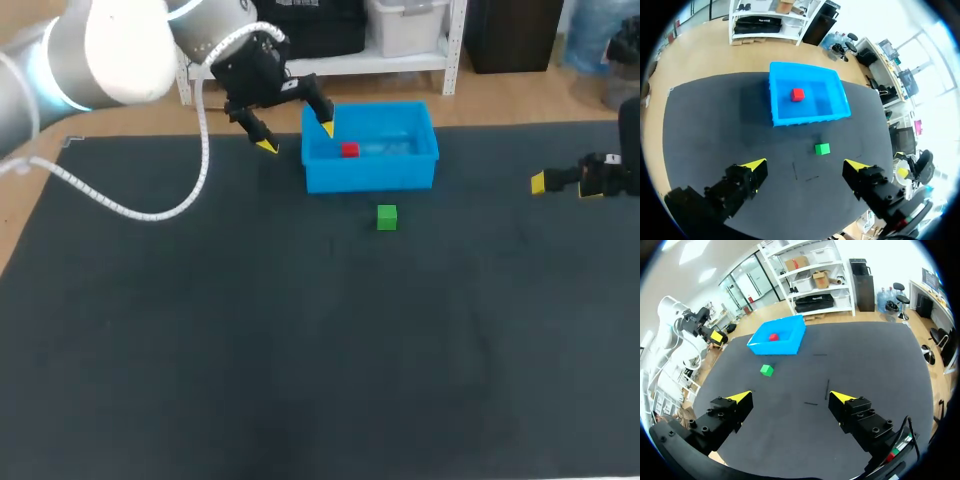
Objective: Use the left arm to pick the red cube and place it into the blue plastic box first, then use the right arm to grasp the green cube and put it into the same blue plastic box after the first action is fully finished.
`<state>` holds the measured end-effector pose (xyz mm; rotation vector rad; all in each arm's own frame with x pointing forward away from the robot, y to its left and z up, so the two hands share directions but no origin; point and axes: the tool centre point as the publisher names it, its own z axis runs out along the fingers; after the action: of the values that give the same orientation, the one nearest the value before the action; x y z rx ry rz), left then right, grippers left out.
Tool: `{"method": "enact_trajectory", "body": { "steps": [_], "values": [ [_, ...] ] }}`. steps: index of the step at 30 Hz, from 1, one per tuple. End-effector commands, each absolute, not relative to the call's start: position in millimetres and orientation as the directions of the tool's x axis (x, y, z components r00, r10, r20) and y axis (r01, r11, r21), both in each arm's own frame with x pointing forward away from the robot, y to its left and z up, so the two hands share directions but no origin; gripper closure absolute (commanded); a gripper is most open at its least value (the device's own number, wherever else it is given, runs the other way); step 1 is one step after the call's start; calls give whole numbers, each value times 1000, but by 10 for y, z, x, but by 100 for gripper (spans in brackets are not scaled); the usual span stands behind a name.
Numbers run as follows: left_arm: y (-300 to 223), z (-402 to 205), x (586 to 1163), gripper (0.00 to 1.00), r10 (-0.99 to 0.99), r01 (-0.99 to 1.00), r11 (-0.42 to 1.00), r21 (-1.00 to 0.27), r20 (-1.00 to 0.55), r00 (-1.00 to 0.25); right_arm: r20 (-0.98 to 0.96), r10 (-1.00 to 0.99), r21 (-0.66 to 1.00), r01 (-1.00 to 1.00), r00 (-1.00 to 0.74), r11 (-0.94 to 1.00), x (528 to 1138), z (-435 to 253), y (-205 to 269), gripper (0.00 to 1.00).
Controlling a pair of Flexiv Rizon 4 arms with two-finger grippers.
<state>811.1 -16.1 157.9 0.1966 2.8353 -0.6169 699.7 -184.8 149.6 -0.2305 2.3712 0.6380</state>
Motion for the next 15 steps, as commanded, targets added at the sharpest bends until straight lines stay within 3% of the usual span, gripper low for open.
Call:
{"method": "enact_trajectory", "body": {
  "steps": [1,15],
  "values": [
    [-100,1545,8006,0,-28,186,889,-419,-454,-890,-643,0,384,-323,-766,865,7002,1495,-1851,0],
    [-25,1521,7849,0,-35,196,869,-454,-452,-892,-643,0,384,-323,-766,865,7002,1495,-1851,0]
  ]
}}
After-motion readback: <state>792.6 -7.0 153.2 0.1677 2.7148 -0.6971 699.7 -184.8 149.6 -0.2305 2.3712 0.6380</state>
